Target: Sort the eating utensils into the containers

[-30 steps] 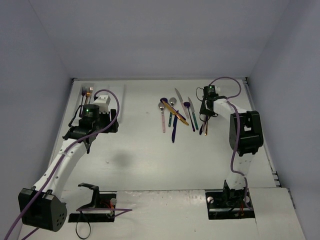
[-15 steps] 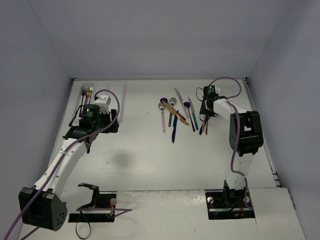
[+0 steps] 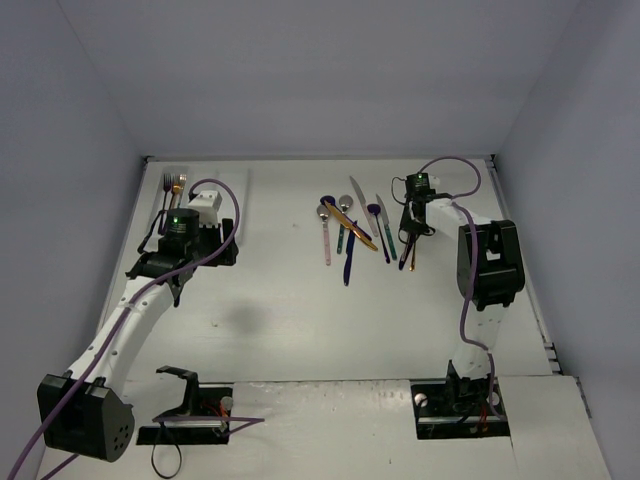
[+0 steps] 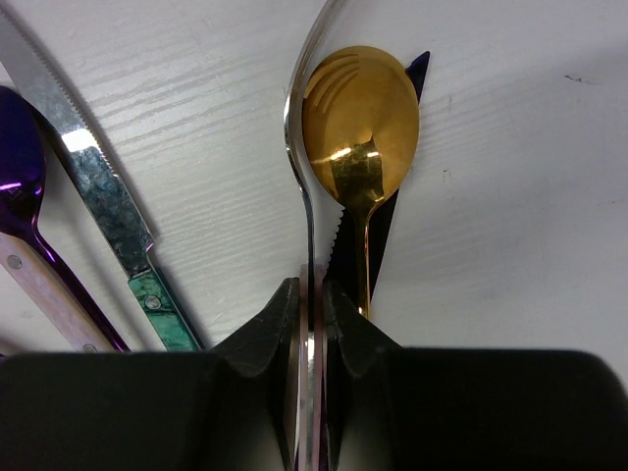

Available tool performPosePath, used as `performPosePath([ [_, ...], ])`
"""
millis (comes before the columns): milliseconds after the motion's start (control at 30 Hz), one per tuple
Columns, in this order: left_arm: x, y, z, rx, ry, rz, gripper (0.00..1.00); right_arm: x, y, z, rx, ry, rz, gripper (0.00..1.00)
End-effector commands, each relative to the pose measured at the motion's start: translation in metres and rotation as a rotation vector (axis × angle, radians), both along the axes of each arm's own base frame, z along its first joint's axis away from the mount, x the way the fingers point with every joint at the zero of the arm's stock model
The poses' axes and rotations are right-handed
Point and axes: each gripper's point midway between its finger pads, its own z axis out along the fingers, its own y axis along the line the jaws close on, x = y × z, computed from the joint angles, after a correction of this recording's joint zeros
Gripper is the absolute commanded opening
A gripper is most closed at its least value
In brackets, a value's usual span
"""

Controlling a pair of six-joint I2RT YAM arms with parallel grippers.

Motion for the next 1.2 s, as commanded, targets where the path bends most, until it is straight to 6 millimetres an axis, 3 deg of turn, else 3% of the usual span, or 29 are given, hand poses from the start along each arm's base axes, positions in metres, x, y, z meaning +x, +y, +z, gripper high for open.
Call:
performPosePath([
  [0,0.016,-0.005,0.037,-0.020,-0.117,-0.015,0.58,0.013,-0.007,0.030,-0.026,-0.080,-0.026,0.01],
  [133,0.013,-0.014,0.038,-0.041,-0.116,-0.047,0.58,0.017,0.000,0.058,0.003,-0.142,-0.022,0.00],
  [200,0.009,-0.027,0.043,-0.045,-0.129,-0.087,0.58,0.016,0.010,0.078,0.034,-0.181,-0.012,0.00],
  [333,0.003,-0.051,0.051,-0.051,-0.146,-0.129,0.58,0.006,0.040,0.097,0.100,-0.217,0.005,0.00],
  [500,-0.011,-0.095,0.060,-0.052,-0.189,-0.191,0.58,-0.017,0.077,0.115,0.212,-0.239,0.018,0.00],
  [533,-0.017,-0.113,0.064,-0.066,-0.209,-0.234,0.58,-0.020,0.083,0.118,0.230,-0.241,0.028,0.00],
  [700,-0.025,-0.164,0.082,-0.086,-0.303,-0.279,0.58,-0.036,0.108,0.140,0.339,-0.260,0.051,0.00],
  [767,-0.034,-0.192,0.085,-0.080,-0.337,-0.331,0.58,-0.042,0.113,0.144,0.362,-0.266,0.044,0.00],
  [1000,-0.043,-0.256,0.091,-0.002,-0.477,-0.423,0.58,-0.060,0.128,0.167,0.483,-0.282,0.013,0.00],
  [1167,-0.042,-0.278,0.094,0.025,-0.538,-0.486,0.58,-0.070,0.137,0.180,0.541,-0.278,-0.007,0.00],
])
